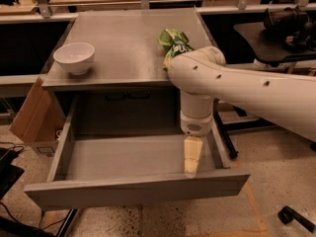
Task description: Open top drawer
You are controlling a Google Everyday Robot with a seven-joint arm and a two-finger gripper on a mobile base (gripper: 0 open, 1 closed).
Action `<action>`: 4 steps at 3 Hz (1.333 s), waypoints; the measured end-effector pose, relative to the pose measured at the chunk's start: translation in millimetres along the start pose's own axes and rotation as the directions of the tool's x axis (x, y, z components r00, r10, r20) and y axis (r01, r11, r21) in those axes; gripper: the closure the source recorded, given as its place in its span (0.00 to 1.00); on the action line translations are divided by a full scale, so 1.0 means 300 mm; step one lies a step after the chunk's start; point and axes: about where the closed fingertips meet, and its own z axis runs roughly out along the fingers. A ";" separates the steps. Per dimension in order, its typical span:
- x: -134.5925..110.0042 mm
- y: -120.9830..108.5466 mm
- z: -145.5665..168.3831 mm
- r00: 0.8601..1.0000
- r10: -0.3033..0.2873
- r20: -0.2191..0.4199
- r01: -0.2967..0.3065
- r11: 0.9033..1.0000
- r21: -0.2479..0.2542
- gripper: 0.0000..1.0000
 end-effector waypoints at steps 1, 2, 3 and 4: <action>0.064 -0.013 0.081 0.996 0.000 0.093 -0.007 0.997 0.077 0.18; 0.054 -0.086 0.088 0.985 -0.032 0.169 0.002 0.985 0.170 0.41; 0.034 -0.144 0.008 0.980 -0.061 0.189 0.014 0.971 0.241 0.70; 0.038 -0.141 -0.020 0.980 -0.061 0.189 0.014 0.971 0.241 0.58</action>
Offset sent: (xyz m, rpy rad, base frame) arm 0.0548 -0.0264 -0.0206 0.1844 -0.3742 0.0552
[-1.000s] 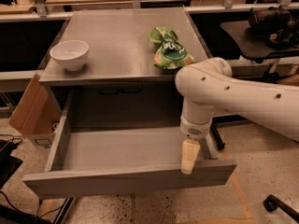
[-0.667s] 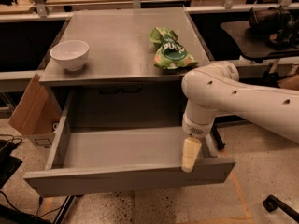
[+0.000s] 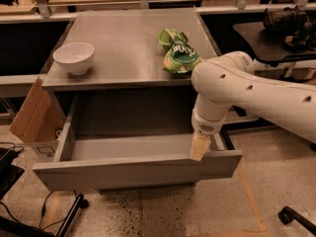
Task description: Open top drawer
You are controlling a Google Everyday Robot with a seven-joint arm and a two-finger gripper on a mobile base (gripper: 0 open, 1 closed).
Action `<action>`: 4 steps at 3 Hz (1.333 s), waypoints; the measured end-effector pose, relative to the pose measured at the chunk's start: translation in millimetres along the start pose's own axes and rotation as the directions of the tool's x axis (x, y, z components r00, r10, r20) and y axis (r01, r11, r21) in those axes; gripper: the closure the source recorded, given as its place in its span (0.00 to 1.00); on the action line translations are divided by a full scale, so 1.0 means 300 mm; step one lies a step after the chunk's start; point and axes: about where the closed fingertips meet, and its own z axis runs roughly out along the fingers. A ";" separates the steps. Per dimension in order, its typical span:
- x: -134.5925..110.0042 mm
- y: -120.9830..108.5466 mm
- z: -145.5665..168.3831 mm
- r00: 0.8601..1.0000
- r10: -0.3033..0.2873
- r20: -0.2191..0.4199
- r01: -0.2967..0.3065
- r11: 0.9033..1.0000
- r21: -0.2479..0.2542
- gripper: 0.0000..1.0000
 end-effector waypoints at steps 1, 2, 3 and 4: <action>0.000 0.000 -0.002 1.000 0.000 0.000 0.000 1.000 0.000 0.35; 0.000 0.000 -0.002 1.000 0.000 0.000 0.000 1.000 0.000 0.10; -0.012 -0.023 -0.063 0.999 -0.007 -0.034 0.007 1.000 0.001 0.00; -0.025 -0.067 -0.151 0.996 -0.011 -0.083 0.011 1.000 -0.001 0.18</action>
Offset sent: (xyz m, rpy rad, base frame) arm 0.0111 0.0039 0.0193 -0.0245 -0.0111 0.0212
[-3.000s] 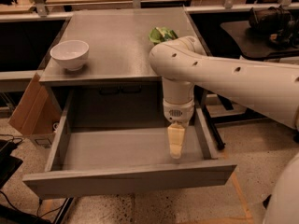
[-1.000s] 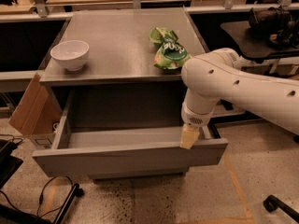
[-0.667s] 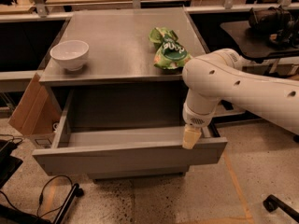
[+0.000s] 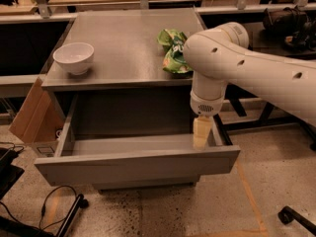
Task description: Open top drawer
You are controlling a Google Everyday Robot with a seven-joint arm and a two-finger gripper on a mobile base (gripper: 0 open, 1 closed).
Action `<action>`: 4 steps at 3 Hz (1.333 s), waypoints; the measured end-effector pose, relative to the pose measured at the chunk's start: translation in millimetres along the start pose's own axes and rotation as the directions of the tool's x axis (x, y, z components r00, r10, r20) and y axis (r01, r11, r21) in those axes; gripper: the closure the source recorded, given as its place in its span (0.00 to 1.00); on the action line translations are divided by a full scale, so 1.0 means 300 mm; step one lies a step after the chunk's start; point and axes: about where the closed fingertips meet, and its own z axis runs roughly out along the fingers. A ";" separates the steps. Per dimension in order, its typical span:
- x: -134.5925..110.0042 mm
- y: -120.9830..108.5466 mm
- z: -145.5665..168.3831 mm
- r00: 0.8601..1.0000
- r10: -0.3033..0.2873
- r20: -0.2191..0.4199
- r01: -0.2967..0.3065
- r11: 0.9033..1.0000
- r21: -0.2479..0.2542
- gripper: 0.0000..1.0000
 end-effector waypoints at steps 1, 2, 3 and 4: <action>0.002 -0.032 -0.034 1.000 0.009 0.005 -0.009 1.000 0.004 0.41; 0.009 -0.008 0.009 0.998 0.001 0.060 -0.001 1.000 0.001 0.65; -0.001 0.044 0.124 0.988 0.015 0.156 -0.016 1.000 0.005 0.88; -0.014 0.133 0.276 0.969 0.034 0.244 -0.035 0.999 -0.001 1.00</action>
Offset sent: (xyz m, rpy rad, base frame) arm 0.0038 -0.0021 -0.0341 0.1815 -0.0981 0.0269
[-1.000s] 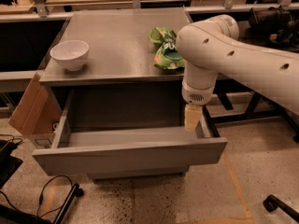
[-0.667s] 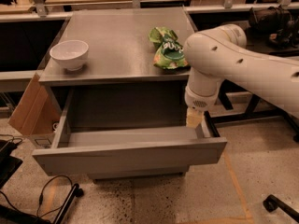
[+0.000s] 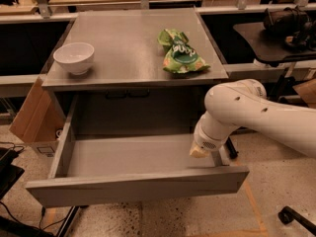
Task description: Open top drawer
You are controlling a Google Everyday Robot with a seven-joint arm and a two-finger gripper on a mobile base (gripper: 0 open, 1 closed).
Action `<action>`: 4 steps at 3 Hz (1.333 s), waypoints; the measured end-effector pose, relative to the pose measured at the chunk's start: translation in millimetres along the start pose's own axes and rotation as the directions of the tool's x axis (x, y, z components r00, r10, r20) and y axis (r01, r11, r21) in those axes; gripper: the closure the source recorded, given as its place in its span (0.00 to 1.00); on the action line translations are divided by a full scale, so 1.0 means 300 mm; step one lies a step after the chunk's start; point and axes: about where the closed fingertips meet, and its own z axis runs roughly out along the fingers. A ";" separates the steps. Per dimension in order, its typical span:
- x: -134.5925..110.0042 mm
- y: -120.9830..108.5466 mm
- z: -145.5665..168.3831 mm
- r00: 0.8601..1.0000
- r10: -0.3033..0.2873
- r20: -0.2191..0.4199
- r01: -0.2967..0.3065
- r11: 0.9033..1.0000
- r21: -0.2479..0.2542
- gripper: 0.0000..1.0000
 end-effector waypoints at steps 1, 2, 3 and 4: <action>0.000 0.001 0.000 1.000 0.000 0.000 0.000 1.000 -0.001 1.00; 0.025 0.121 0.003 0.999 0.036 -0.003 -0.036 0.998 -0.053 1.00; 0.035 0.231 -0.005 0.998 0.069 -0.008 -0.069 0.991 -0.114 1.00; 0.007 0.337 -0.045 0.997 0.080 -0.022 -0.082 0.977 -0.198 1.00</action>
Offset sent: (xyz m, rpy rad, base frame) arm -0.1011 0.0109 -0.0180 0.0526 0.1609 -0.0674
